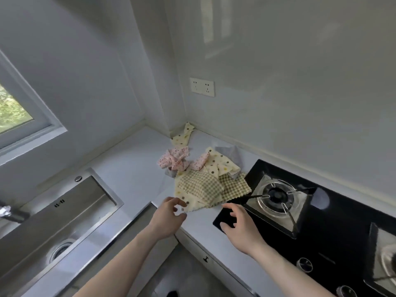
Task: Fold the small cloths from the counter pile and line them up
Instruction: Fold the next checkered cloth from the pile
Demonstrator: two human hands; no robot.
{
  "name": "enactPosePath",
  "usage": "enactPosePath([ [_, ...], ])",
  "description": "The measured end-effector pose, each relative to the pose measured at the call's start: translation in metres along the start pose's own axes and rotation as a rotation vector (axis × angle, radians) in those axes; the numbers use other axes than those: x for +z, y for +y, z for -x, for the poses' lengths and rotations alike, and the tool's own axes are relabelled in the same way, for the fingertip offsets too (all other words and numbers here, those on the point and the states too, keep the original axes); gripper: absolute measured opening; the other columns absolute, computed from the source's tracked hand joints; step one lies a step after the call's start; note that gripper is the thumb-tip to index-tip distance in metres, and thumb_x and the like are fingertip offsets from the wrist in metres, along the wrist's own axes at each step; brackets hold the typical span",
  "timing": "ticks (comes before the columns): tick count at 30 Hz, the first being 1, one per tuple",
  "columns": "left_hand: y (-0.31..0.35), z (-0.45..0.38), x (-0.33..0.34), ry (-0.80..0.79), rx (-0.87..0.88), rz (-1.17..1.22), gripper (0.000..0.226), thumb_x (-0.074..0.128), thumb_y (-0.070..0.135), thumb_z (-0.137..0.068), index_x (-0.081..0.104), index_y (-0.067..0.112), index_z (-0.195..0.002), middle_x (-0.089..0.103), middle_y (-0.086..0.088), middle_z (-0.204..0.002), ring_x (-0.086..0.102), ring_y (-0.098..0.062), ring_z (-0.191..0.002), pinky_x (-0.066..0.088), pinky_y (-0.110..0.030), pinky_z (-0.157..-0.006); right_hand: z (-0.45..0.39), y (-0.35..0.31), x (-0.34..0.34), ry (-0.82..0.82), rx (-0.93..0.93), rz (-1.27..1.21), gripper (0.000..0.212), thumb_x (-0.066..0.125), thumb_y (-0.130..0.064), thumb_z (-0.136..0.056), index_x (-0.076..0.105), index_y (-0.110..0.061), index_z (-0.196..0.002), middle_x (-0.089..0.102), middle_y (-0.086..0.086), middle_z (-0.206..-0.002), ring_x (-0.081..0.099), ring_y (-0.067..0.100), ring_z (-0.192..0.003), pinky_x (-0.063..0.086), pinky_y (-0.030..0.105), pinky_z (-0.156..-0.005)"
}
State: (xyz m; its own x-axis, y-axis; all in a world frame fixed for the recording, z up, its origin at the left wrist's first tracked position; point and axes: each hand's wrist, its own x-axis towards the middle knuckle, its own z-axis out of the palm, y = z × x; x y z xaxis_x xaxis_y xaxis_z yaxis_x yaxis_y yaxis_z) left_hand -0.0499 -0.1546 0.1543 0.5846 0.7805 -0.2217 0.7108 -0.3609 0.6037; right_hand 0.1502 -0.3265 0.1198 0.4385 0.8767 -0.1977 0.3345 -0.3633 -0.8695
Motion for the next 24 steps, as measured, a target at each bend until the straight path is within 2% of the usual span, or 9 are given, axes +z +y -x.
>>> enactPosePath([
  [5,-0.033,-0.103,-0.016,-0.117,0.104,-0.052,0.019,0.069,0.025,-0.092,0.066,0.032,-0.110,0.052,0.009,-0.127,0.059,-0.007,-0.103,0.045,-0.019,-0.077,-0.053,-0.006,0.034,0.159,0.071,0.036,0.054,0.065,-0.024,-0.094,0.047,-0.031,-0.145,0.040,-0.018,-0.143,0.044,0.003,-0.129,0.041,0.021,-0.106],
  [9,-0.076,-0.171,-0.019,-0.247,0.196,-0.125,0.023,0.069,0.024,-0.092,0.063,0.034,-0.111,0.048,0.009,-0.129,0.058,-0.010,-0.104,0.045,-0.020,-0.082,-0.091,-0.007,0.073,0.300,0.140,0.041,0.051,0.065,-0.021,-0.093,0.050,-0.028,-0.142,0.044,-0.017,-0.138,0.047,0.004,-0.126,0.039,0.023,-0.110],
  [13,-0.116,-0.221,-0.015,-0.283,0.264,-0.150,0.028,0.068,0.021,-0.091,0.062,0.035,-0.114,0.049,0.009,-0.133,0.059,-0.013,-0.107,0.048,-0.024,-0.090,-0.121,0.000,0.102,0.389,0.177,0.063,0.046,0.068,-0.021,-0.093,0.053,-0.029,-0.136,0.047,-0.017,-0.132,0.050,0.002,-0.121,0.040,0.021,-0.107],
  [17,-0.136,-0.255,-0.003,-0.278,0.307,-0.164,0.038,0.063,0.025,-0.092,0.057,0.037,-0.128,0.044,0.015,-0.141,0.056,-0.015,-0.123,0.049,-0.030,-0.093,-0.141,0.014,0.121,0.437,0.182,0.124,0.044,0.070,-0.022,-0.092,0.057,-0.030,-0.133,0.048,-0.019,-0.130,0.052,0.002,-0.121,0.041,0.021,-0.108],
  [20,-0.150,-0.269,0.013,-0.256,0.376,-0.190,0.055,0.058,0.035,-0.094,0.043,0.042,-0.146,0.034,0.016,-0.153,0.046,-0.015,-0.135,0.050,-0.035,-0.100,-0.158,0.035,0.127,0.458,0.170,0.169,0.042,0.073,-0.027,-0.090,0.059,-0.030,-0.130,0.045,-0.027,-0.127,0.052,0.000,-0.119,0.043,0.022,-0.106],
  [22,-0.163,-0.270,0.029,-0.186,0.493,-0.246,0.058,0.053,0.042,-0.096,0.036,0.044,-0.151,0.034,0.015,-0.156,0.039,-0.017,-0.138,0.047,-0.039,-0.107,-0.165,0.050,0.135,0.493,0.161,0.185,0.040,0.073,-0.033,-0.090,0.061,-0.029,-0.127,0.045,-0.028,-0.123,0.051,0.000,-0.116,0.045,0.026,-0.105],
  [24,-0.180,-0.270,0.048,-0.081,0.596,-0.269,0.057,0.048,0.047,-0.095,0.039,0.044,-0.151,0.039,0.014,-0.154,0.039,-0.019,-0.135,0.042,-0.041,-0.112,-0.173,0.067,0.148,0.578,0.142,0.260,0.037,0.074,-0.038,-0.089,0.064,-0.028,-0.123,0.048,-0.024,-0.119,0.050,0.001,-0.112,0.048,0.030,-0.100],
])
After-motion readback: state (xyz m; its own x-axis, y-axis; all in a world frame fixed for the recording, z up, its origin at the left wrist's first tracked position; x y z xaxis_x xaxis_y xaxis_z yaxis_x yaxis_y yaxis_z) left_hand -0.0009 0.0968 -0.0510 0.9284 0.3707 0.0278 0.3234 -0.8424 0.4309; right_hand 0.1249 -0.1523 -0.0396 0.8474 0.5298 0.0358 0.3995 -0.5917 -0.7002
